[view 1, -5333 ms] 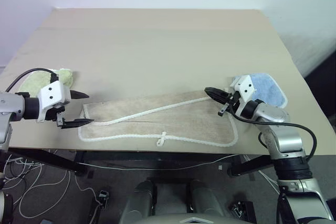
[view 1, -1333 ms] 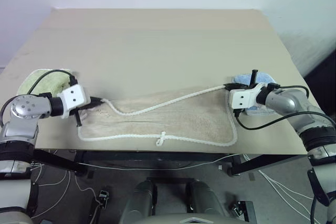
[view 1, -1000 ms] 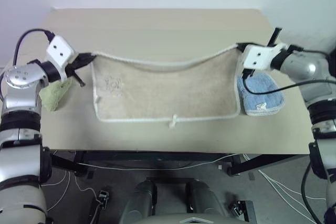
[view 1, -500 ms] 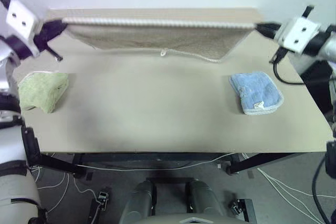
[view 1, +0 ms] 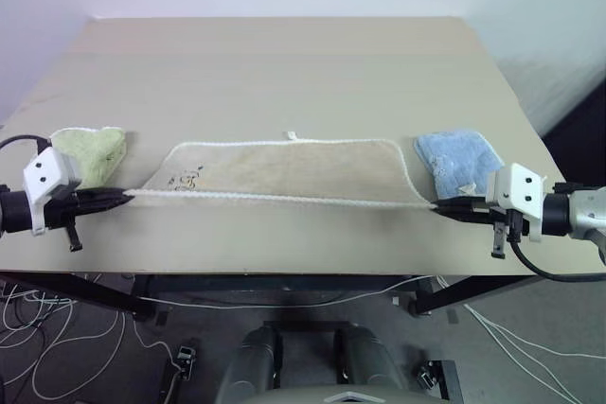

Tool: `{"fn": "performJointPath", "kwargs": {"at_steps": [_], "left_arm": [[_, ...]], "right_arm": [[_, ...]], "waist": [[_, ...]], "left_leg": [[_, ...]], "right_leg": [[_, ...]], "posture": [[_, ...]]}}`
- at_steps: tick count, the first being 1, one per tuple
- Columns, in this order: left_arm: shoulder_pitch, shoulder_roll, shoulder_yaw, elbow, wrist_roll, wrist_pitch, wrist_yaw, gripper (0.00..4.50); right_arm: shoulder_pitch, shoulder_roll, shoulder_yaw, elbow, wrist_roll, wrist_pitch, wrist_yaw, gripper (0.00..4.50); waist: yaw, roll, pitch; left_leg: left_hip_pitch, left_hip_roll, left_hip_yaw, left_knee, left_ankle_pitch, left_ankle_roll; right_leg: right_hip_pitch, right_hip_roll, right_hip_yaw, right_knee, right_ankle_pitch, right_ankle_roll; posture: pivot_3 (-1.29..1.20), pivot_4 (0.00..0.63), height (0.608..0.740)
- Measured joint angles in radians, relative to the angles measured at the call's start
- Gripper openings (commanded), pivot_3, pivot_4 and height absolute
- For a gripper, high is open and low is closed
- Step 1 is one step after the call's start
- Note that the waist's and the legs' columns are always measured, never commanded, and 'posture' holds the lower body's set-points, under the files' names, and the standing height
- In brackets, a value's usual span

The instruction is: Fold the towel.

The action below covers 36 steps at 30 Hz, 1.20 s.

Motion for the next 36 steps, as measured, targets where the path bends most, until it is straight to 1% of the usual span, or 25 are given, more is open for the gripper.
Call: {"fn": "performJointPath", "kwargs": {"at_steps": [2, 4, 7, 8, 11, 14, 15, 19, 23, 26, 33, 34, 35, 36], "left_arm": [[0.064, 0.008, 0.028, -0.043, -0.016, 0.028, -0.014, 0.0], [0.095, 0.008, 0.044, -0.069, -0.022, 0.05, -0.015, 0.0], [0.101, 0.009, 0.046, -0.083, -0.024, 0.058, -0.008, 0.0], [0.089, 0.008, 0.044, -0.081, -0.019, 0.057, 0.002, 0.0], [-0.043, -0.02, 0.011, -0.033, 0.025, 0.035, 0.076, 0.0], [-0.186, -0.056, -0.051, 0.056, 0.106, -0.024, 0.166, 0.0], [-0.244, -0.079, -0.082, 0.11, 0.142, -0.056, 0.197, 0.0], [-0.392, -0.145, -0.174, 0.274, 0.245, -0.151, 0.274, 0.0], [-0.491, -0.177, -0.242, 0.405, 0.329, -0.237, 0.34, 0.0], [-0.547, -0.205, -0.287, 0.497, 0.392, -0.287, 0.4, 0.0], [-0.579, -0.232, -0.35, 0.616, 0.469, -0.365, 0.438, 0.0], [-0.582, -0.237, -0.352, 0.627, 0.473, -0.368, 0.441, 0.23], [-0.586, -0.24, -0.353, 0.637, 0.474, -0.368, 0.443, 0.48], [-0.589, -0.243, -0.354, 0.648, 0.476, -0.368, 0.446, 0.61]], "right_arm": [[0.057, -0.014, -0.028, -0.043, 0.022, 0.046, 0.029, 0.03], [0.076, -0.014, -0.045, -0.062, 0.029, 0.065, 0.043, 0.03], [0.04, -0.014, -0.044, -0.061, 0.024, 0.069, 0.045, 0.03], [-0.001, -0.014, -0.033, -0.049, 0.012, 0.062, 0.042, 0.03], [-0.182, 0.001, 0.045, 0.044, -0.056, 0.017, 0.028, 0.03], [-0.346, 0.05, 0.135, 0.163, -0.142, -0.043, 0.009, 0.03], [-0.415, 0.08, 0.183, 0.238, -0.191, -0.08, 0.001, 0.03], [-0.58, 0.169, 0.296, 0.478, -0.332, -0.202, -0.032, 0.03], [-0.683, 0.236, 0.355, 0.672, -0.431, -0.317, -0.078, 0.03], [-0.728, 0.28, 0.385, 0.785, -0.487, -0.39, -0.11, 0.03], [-0.772, 0.331, 0.406, 0.934, -0.544, -0.49, -0.149, 0.03], [-0.78, 0.337, 0.406, 0.951, -0.552, -0.5, -0.155, 0.01], [-0.785, 0.342, 0.406, 0.963, -0.554, -0.503, -0.158, 0.21], [-0.788, 0.346, 0.406, 0.974, -0.556, -0.507, -0.161, 0.44]], "waist": [[0.006, 0.0, 0.0], [0.011, 0.0, 0.0], [0.016, 0.0, 0.0], [0.017, 0.0, 0.0], [0.019, 0.0, 0.0], [0.018, 0.0, 0.0], [0.017, 0.0, 0.0], [0.013, 0.0, 0.0], [0.012, 0.0, 0.0], [0.013, 0.0, 0.0], [0.012, 0.0, 0.0], [0.012, 0.0, 0.0], [0.011, 0.0, 0.0], [0.012, 0.0, 0.0]], "left_leg": [[0.0, 0.0, 0.0, 0.0, 0.0, 0.0], [0.001, 0.0, 0.0, 0.0, 0.0, 0.0], [0.001, 0.0, 0.001, 0.0, 0.0, 0.0], [0.001, 0.0, 0.001, 0.0, 0.0, 0.0], [0.001, 0.0, 0.001, 0.001, 0.0, 0.0], [0.0, -0.001, 0.001, 0.001, 0.0, 0.0], [0.0, -0.001, 0.001, 0.001, 0.0, 0.0], [-0.002, -0.001, 0.002, 0.001, 0.0, 0.0], [-0.002, -0.002, 0.002, 0.001, 0.0, 0.0], [-0.002, -0.002, 0.002, 0.001, 0.0, 0.0], [-0.002, -0.002, 0.002, 0.001, 0.0, 0.0], [-0.002, -0.002, 0.002, 0.001, 0.0, 0.0], [-0.002, -0.002, 0.002, 0.001, 0.0, 0.0], [-0.002, -0.002, 0.002, 0.001, 0.0, 0.0]], "right_leg": [[0.0, 0.0, 0.0, 0.0, 0.0, 0.0], [0.001, 0.0, 0.0, 0.0, 0.0, 0.0], [0.001, -0.001, 0.0, 0.0, 0.0, 0.0], [0.001, -0.001, 0.0, 0.0, 0.0, 0.0], [0.001, -0.001, -0.001, 0.0, 0.0, 0.0], [0.0, 0.0, -0.001, 0.0, 0.0, 0.0], [-0.001, 0.001, -0.001, 0.0, 0.0, 0.0], [-0.004, 0.002, -0.001, 0.002, 0.0, 0.0], [-0.004, 0.003, -0.001, 0.002, 0.0, 0.0], [-0.004, 0.003, -0.001, 0.002, 0.0, 0.0], [-0.005, 0.003, -0.001, 0.003, 0.0, 0.0], [-0.005, 0.003, -0.001, 0.003, 0.0, 0.0], [-0.004, 0.003, -0.001, 0.003, 0.0, 0.0], [-0.005, 0.003, -0.001, 0.003, 0.0, 0.0]], "posture": [[0.0, 0.15, 0.74], [0.0, 0.15, 0.74], [0.0, 0.15, 0.74], [0.0, 0.15, 0.74], [0.0, 0.15, 0.74], [0.0, 0.15, 0.74], [0.0, 0.15, 0.74], [0.0, 0.15, 0.74], [0.0, 0.15, 0.74], [0.0, 0.15, 0.74], [0.0, 0.15, 0.74], [0.0, 0.15, 0.74], [0.0, 0.15, 0.74], [0.0, 0.15, 0.74]]}}
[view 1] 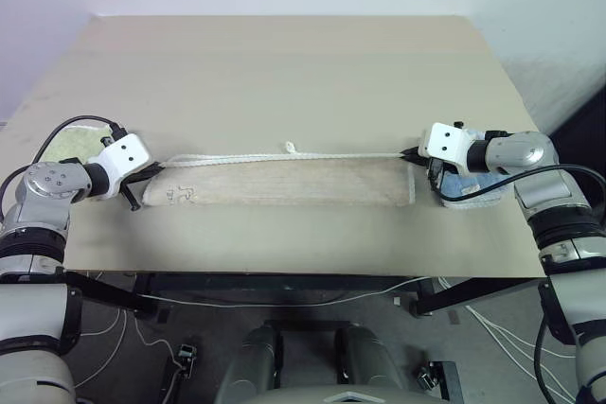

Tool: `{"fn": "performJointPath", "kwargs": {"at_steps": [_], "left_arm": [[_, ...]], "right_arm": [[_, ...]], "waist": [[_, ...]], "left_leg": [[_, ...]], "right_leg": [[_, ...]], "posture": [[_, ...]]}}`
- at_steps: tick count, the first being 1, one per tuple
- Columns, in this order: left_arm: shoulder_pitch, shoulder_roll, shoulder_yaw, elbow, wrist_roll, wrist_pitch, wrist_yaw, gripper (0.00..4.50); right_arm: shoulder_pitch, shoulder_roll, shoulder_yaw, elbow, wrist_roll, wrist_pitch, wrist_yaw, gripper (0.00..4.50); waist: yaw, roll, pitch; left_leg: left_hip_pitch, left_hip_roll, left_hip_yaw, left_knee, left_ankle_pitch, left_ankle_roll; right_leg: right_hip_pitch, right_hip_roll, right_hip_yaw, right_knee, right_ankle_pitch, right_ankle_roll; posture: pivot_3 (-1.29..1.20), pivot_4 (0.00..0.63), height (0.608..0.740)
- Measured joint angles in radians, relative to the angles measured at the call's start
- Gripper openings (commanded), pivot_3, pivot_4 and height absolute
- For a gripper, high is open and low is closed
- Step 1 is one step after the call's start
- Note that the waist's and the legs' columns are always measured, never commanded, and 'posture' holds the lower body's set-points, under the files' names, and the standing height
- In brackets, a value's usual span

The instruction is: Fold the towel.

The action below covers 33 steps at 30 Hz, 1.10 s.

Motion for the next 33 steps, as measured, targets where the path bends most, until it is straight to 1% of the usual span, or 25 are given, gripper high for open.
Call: {"fn": "performJointPath", "kwargs": {"at_steps": [1, 4, 8, 12, 13, 15, 16, 19, 21, 22, 25, 27, 30, 33], "left_arm": [[-0.005, -0.001, 0.0, 0.012, 0.0, 0.002, 0.001, 0.95], [-0.016, -0.001, 0.007, 0.028, -0.008, 0.004, -0.003, 1.97], [-0.022, -0.001, 0.015, 0.038, -0.01, 0.004, 0.006, 3.19], [-0.029, -0.001, 0.017, 0.052, -0.006, -0.001, 0.078, 4.47], [-0.03, 0.0, 0.024, 0.053, -0.006, -0.002, 0.099, 4.5], [-0.031, 0.0, 0.058, 0.051, -0.023, 0.0, 0.122, 4.5], [-0.032, 0.0, 0.084, 0.044, -0.048, 0.002, 0.13, 4.5], [-0.026, 0.005, 0.159, -0.004, -0.108, 0.001, 0.16, 4.5], [-0.005, 0.009, 0.198, -0.062, -0.148, 0.003, 0.152, 4.5], [0.012, 0.008, 0.207, -0.092, -0.165, 0.006, 0.14, 4.5], [0.096, -0.023, 0.217, -0.24, -0.24, 0.041, 0.039, 4.5], [0.135, -0.046, 0.21, -0.306, -0.269, 0.07, -0.018, 4.5], [0.177, -0.061, 0.192, -0.405, -0.309, 0.105, -0.102, 4.5], [0.191, -0.077, 0.186, -0.484, -0.336, 0.141, -0.155, 4.5]], "right_arm": [[-0.003, 0.001, 0.0, 0.012, -0.001, 0.0, -0.001, 0.62], [-0.005, 0.001, -0.002, 0.028, -0.002, 0.005, -0.001, 1.63], [-0.008, 0.001, -0.006, 0.032, 0.0, 0.007, -0.001, 2.9], [-0.006, -0.01, -0.03, 0.022, 0.001, 0.005, -0.043, 4.16], [0.002, -0.018, -0.046, -0.003, 0.003, 0.008, -0.059, 4.44], [0.047, -0.043, -0.112, -0.111, 0.048, 0.055, -0.077, 4.44], [0.091, -0.051, -0.165, -0.197, 0.1, 0.116, -0.077, 4.44], [0.292, -0.047, -0.336, -0.529, 0.335, 0.433, -0.096, 4.44], [0.429, -0.013, -0.426, -0.727, 0.511, 0.676, -0.146, 4.48], [0.473, 0.008, -0.453, -0.786, 0.577, 0.772, -0.177, 4.48], [0.611, 0.101, -0.559, -0.966, 0.834, 1.101, -0.336, 4.48], [0.66, 0.151, -0.597, -1.025, 0.965, 1.241, -0.432, 4.48], [0.71, 0.257, -0.688, -1.051, 1.183, 1.389, -0.635, 4.48], [0.758, 0.326, -0.712, -1.052, 1.353, 1.464, -0.845, 4.48]], "waist": [[0.0, 0.0, 0.0], [0.0, 0.0, 0.0], [0.0, 0.0, 0.0], [0.0, 0.0, 0.0], [0.001, 0.0, 0.0], [0.003, 0.0, 0.0], [0.005, 0.0, 0.0], [0.011, -0.002, -0.001], [0.009, -0.002, -0.001], [0.009, -0.002, -0.002], [0.006, -0.001, -0.002], [0.004, -0.001, -0.002], [0.006, -0.001, -0.002], [0.007, -0.001, -0.002]], "left_leg": [[0.0, 0.0, 0.0, 0.0, 0.0, 0.0], [0.0, 0.0, 0.0, 0.0, 0.0, 0.0], [0.0, 0.0, 0.0, 0.0, 0.0, 0.0], [0.0, 0.0, 0.0, 0.0, 0.0, 0.0], [0.0, 0.0, 0.0, 0.0, 0.0, 0.0], [-0.001, 0.0, 0.0, 0.0, 0.0, 0.0], [-0.002, 0.0, -0.001, 0.0, 0.0, 0.0], [-0.003, 0.0, -0.004, 0.001, 0.0, 0.0], [-0.003, 0.0, -0.004, 0.002, 0.0, 0.0], [-0.002, 0.0, -0.003, 0.002, 0.0, 0.0], [0.0, 0.001, -0.003, 0.0, 0.0, 0.0], [0.0, 0.001, -0.002, 0.0, 0.0, 0.0], [0.0, 0.001, -0.003, 0.0, 0.0, 0.0], [0.0, 0.001, -0.002, 0.0, 0.0, 0.0]], "right_leg": [[0.0, 0.0, 0.0, 0.0, 0.0, 0.0], [0.0, 0.0, 0.0, 0.0, 0.0, 0.0], [0.0, 0.0, 0.0, 0.0, 0.0, 0.0], [0.0, 0.0, 0.0, 0.0, 0.0, 0.0], [0.0, 0.0, 0.0, 0.0, 0.0, 0.0], [-0.001, 0.0, 0.0, 0.0, 0.0, 0.0], [-0.001, -0.001, 0.0, 0.0, 0.0, 0.0], [0.0, -0.002, -0.002, 0.0, 0.0, 0.0], [0.001, -0.003, -0.001, 0.0, 0.0, 0.0], [0.001, -0.003, -0.001, 0.0, 0.0, 0.0], [0.001, -0.003, 0.0, 0.0, 0.0, 0.0], [0.001, -0.003, 0.001, 0.0, 0.0, 0.0], [0.002, -0.003, 0.001, 0.0, 0.0, 0.0], [0.002, -0.003, 0.001, 0.0, 0.0, 0.0]], "posture": [[0.0, 0.15, 0.74], [0.0, 0.15, 0.74], [0.0, 0.15, 0.74], [0.0, 0.15, 0.74], [0.0, 0.15, 0.74], [0.0, 0.15, 0.74], [0.0, 0.15, 0.74], [0.0, 0.15, 0.74], [0.0, 0.15, 0.74], [0.0, 0.15, 0.74], [0.0, 0.15, 0.74], [0.0, 0.15, 0.74], [0.0, 0.15, 0.74], [0.0, 0.15, 0.74]]}}
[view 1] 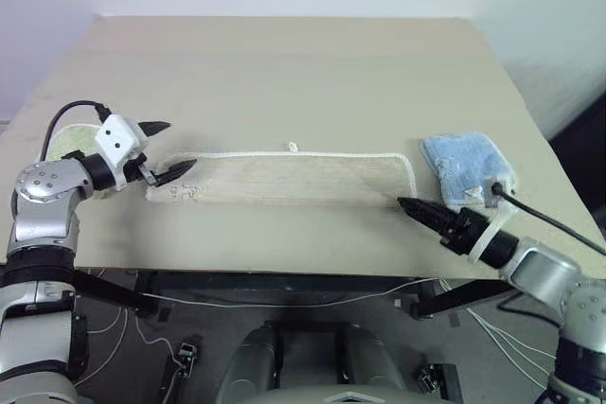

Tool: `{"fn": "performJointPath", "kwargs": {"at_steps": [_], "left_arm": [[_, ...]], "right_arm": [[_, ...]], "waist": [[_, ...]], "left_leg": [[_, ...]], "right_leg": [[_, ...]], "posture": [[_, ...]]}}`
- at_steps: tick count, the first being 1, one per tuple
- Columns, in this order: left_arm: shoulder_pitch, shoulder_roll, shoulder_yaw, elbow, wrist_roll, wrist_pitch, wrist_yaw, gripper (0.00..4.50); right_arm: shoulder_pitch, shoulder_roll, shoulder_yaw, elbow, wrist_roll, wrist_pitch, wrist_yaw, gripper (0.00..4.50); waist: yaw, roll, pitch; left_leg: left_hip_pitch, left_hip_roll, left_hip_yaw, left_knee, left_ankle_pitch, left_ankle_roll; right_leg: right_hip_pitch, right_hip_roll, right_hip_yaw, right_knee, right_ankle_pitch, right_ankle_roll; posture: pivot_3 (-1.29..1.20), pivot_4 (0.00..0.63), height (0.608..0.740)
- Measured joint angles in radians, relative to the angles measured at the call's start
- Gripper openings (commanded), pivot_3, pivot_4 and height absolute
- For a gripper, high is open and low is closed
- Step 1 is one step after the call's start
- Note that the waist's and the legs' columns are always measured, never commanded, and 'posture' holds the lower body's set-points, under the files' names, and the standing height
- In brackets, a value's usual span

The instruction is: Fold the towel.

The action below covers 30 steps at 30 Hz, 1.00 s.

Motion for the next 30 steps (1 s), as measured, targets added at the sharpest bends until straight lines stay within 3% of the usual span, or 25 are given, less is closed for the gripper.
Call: {"fn": "performJointPath", "kwargs": {"at_steps": [6, 9, 18, 23, 30], "left_arm": [[0.033, -0.041, -0.063, -0.082, 0.0, 0.022, -0.039, 4.5], [0.034, -0.046, -0.067, -0.095, 0.0, 0.039, -0.037, 4.5], [0.087, -0.062, -0.071, -0.184, -0.001, 0.068, -0.028, 4.5], [0.133, -0.057, -0.065, -0.239, -0.003, 0.087, -0.018, 4.5], [0.151, -0.048, -0.06, -0.262, -0.004, 0.103, -0.013, 4.5]], "right_arm": [[-0.013, 0.088, 0.027, 0.044, 0.272, -0.048, -0.401, 4.48], [-0.06, 0.104, 0.051, 0.105, 0.362, -0.112, -0.533, 4.48], [-0.214, 0.12, 0.113, 0.261, 0.405, -0.24, -0.662, 4.48], [-0.204, 0.132, 0.121, 0.27, 0.408, -0.279, -0.682, 3.28], [-0.183, 0.117, 0.122, 0.28, 0.406, -0.299, -0.686, 0.86]], "waist": [[-0.006, 0.0, 0.0], [-0.009, 0.0, 0.0], [-0.009, 0.0, 0.0], [-0.01, 0.0, 0.0], [-0.006, 0.0, 0.0]], "left_leg": [[0.001, 0.0, 0.0, 0.0, 0.0, 0.0], [0.001, 0.001, 0.001, 0.0, 0.0, 0.0], [0.001, 0.001, 0.001, 0.0, 0.0, 0.0], [0.002, 0.001, 0.001, 0.0, 0.0, 0.0], [0.002, 0.001, 0.001, 0.0, 0.0, 0.0]], "right_leg": [[0.0, 0.001, 0.0, 0.0, 0.0, 0.0], [0.0, 0.001, 0.0, 0.0, 0.0, 0.0], [0.0, 0.003, 0.0, 0.0, 0.0, 0.0], [0.001, 0.003, 0.0, 0.0, 0.0, 0.0], [0.001, 0.003, 0.0, 0.0, 0.0, 0.0]], "posture": [[0.0, 0.15, 0.74], [0.0, 0.15, 0.74], [0.0, 0.15, 0.74], [0.0, 0.15, 0.74], [0.0, 0.15, 0.74]]}}
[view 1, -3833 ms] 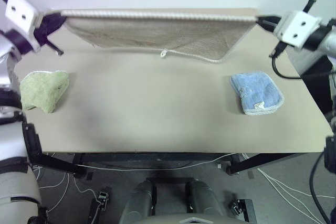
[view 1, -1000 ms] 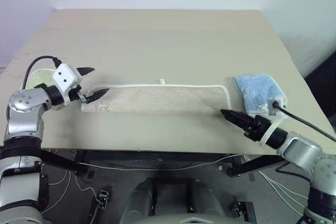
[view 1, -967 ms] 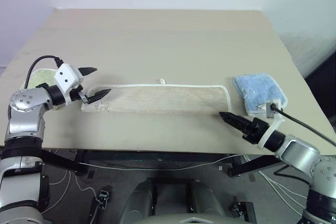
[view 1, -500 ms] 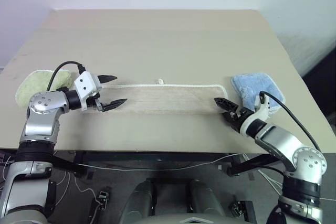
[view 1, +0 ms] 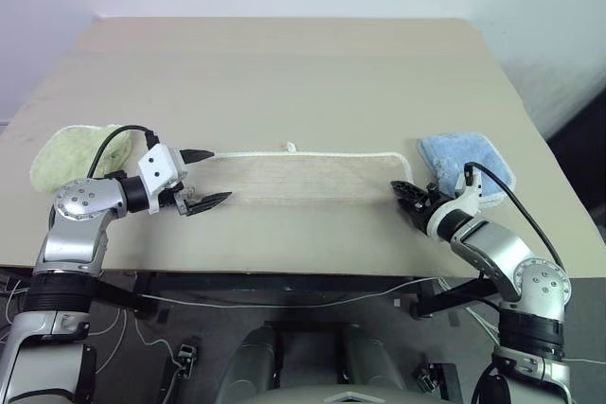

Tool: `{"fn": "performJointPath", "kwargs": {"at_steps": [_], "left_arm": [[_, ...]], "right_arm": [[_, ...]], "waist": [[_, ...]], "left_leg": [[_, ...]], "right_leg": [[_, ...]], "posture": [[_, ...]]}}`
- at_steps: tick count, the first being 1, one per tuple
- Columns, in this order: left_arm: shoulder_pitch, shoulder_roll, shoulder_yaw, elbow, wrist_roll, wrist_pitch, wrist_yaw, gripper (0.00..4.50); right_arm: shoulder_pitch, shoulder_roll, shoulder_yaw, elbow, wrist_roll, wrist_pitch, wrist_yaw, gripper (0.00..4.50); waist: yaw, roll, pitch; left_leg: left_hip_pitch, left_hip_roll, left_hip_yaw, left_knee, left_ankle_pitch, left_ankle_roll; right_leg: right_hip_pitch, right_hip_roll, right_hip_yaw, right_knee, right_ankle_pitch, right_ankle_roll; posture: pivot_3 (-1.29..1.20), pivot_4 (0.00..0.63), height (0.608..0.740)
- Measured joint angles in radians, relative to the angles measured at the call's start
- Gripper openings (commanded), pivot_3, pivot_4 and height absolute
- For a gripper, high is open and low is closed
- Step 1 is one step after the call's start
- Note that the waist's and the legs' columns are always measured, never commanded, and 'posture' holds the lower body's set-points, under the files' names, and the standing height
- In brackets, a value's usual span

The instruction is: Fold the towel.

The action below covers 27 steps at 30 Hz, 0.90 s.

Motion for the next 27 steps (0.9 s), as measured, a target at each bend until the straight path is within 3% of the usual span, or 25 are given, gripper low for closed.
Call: {"fn": "performJointPath", "kwargs": {"at_steps": [3, 11, 16, 20, 27], "left_arm": [[-0.001, 0.0, 0.0, 0.0, 0.0, 0.001, 0.002, 4.5], [-0.009, -0.001, -0.001, 0.005, 0.001, 0.0, 0.003, 4.5], [-0.018, -0.003, -0.003, 0.022, 0.002, -0.006, 0.006, 4.5], [-0.025, -0.015, -0.006, 0.026, 0.004, -0.009, 0.016, 4.5], [-0.024, -0.023, -0.007, 0.022, 0.004, -0.018, 0.031, 4.5]], "right_arm": [[-0.002, -0.019, -0.001, -0.004, 0.005, -0.004, 0.005, 0.02], [-0.006, -0.162, -0.027, -0.04, 0.015, -0.005, 0.056, 0.02], [-0.068, -0.312, 0.01, -0.103, -0.051, 0.048, 0.192, 0.02], [-0.172, -0.424, 0.218, -0.22, -0.279, 0.105, 0.386, 0.02], [-0.338, -0.378, 0.591, -0.189, -0.704, 0.07, 0.672, 0.02]], "waist": [[0.0, 0.0, 0.0], [0.003, 0.0, 0.0], [-0.001, 0.001, 0.0], [-0.002, 0.001, 0.0], [0.002, 0.0, 0.0]], "left_leg": [[0.0, 0.0, 0.0, 0.0, 0.0, 0.0], [0.0, 0.0, 0.0, 0.0, 0.0, 0.0], [0.0, 0.0, 0.0, 0.0, 0.0, 0.0], [0.0, 0.001, 0.0, 0.0, 0.0, 0.0], [-0.001, 0.0, 0.0, 0.0, 0.0, 0.0]], "right_leg": [[0.0, 0.0, 0.0, 0.0, 0.0, 0.0], [0.0, 0.0, 0.0, -0.001, 0.0, 0.0], [0.0, 0.0, 0.0, -0.001, 0.0, 0.0], [0.0, 0.0, 0.0, -0.001, 0.0, 0.0], [-0.001, -0.001, -0.001, -0.002, 0.0, 0.0]], "posture": [[0.0, 0.15, 0.74], [0.0, 0.15, 0.74], [0.0, 0.15, 0.74], [0.0, 0.15, 0.74], [0.0, 0.15, 0.74]]}}
